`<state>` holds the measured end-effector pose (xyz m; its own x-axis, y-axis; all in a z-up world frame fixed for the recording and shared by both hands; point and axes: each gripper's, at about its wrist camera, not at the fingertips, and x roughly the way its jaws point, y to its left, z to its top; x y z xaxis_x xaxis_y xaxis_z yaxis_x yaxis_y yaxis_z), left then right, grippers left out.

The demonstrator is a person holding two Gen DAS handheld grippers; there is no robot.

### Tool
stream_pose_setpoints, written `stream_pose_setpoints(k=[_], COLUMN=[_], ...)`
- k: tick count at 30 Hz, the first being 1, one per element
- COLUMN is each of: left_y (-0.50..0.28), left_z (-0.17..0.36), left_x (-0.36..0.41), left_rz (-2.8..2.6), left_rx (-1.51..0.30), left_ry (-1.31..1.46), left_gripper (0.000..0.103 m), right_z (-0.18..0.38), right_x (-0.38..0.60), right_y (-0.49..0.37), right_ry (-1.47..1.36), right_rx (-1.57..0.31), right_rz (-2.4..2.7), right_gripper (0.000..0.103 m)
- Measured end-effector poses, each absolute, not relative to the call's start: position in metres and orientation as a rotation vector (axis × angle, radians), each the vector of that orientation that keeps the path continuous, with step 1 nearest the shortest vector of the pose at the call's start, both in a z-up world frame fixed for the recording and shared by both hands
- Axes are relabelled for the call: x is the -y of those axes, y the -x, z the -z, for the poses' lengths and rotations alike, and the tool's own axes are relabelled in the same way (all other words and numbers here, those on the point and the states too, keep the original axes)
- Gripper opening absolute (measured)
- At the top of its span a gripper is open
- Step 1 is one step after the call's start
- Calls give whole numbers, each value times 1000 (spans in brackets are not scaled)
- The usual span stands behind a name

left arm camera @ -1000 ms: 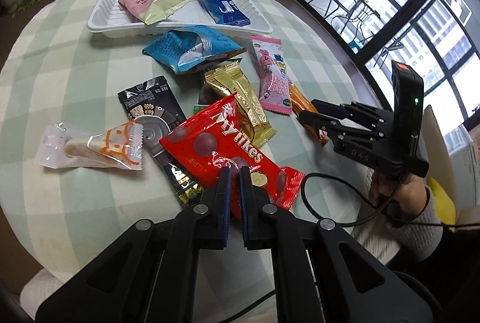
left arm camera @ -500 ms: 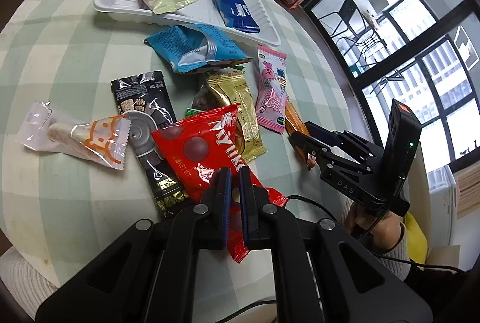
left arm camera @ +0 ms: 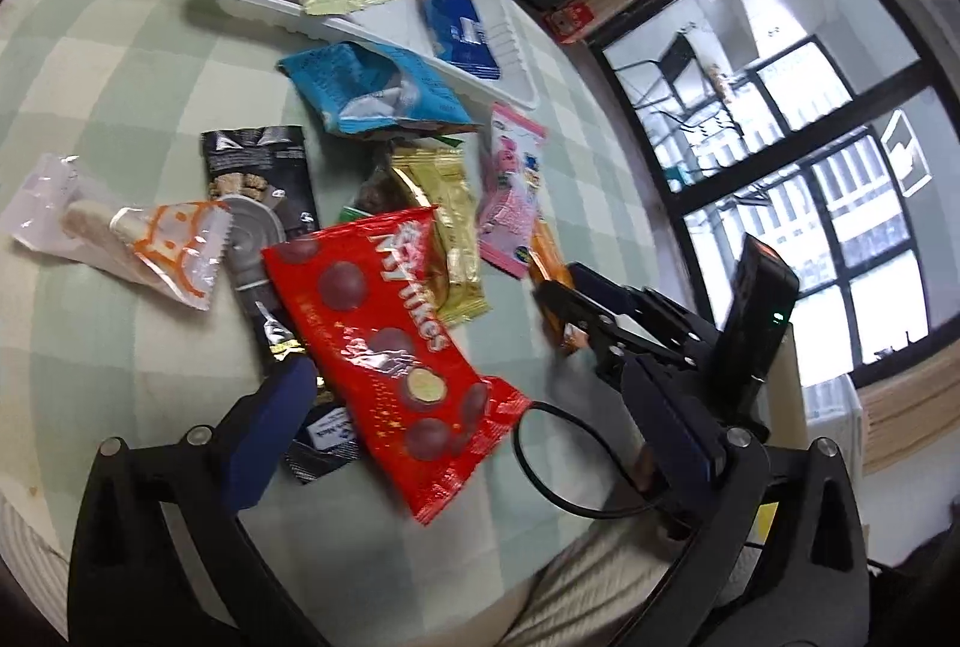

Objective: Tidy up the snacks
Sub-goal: 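Lower the left tool onto the red Mylikes packet and close on it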

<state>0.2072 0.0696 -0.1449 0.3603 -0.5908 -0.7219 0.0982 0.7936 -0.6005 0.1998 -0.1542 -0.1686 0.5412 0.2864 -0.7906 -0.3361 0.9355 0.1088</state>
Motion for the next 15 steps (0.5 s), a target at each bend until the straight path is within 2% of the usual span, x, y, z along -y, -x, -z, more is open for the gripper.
stream_pose_setpoints(k=[6, 10, 15], left_y=[-209, -211, -216], left_z=[143, 147, 155], left_x=[-62, -52, -40], left_rz=[375, 357, 308], left_rx=[-1109, -1122, -1139], left_ry=[407, 379, 336], left_gripper=[102, 102, 102], right_z=[168, 169, 169], right_x=[154, 153, 152], right_y=[-199, -199, -198], right_ry=[50, 44, 49], right_rx=[-929, -931, -930], right_rz=[-378, -389, -381], right_gripper=[44, 54, 55])
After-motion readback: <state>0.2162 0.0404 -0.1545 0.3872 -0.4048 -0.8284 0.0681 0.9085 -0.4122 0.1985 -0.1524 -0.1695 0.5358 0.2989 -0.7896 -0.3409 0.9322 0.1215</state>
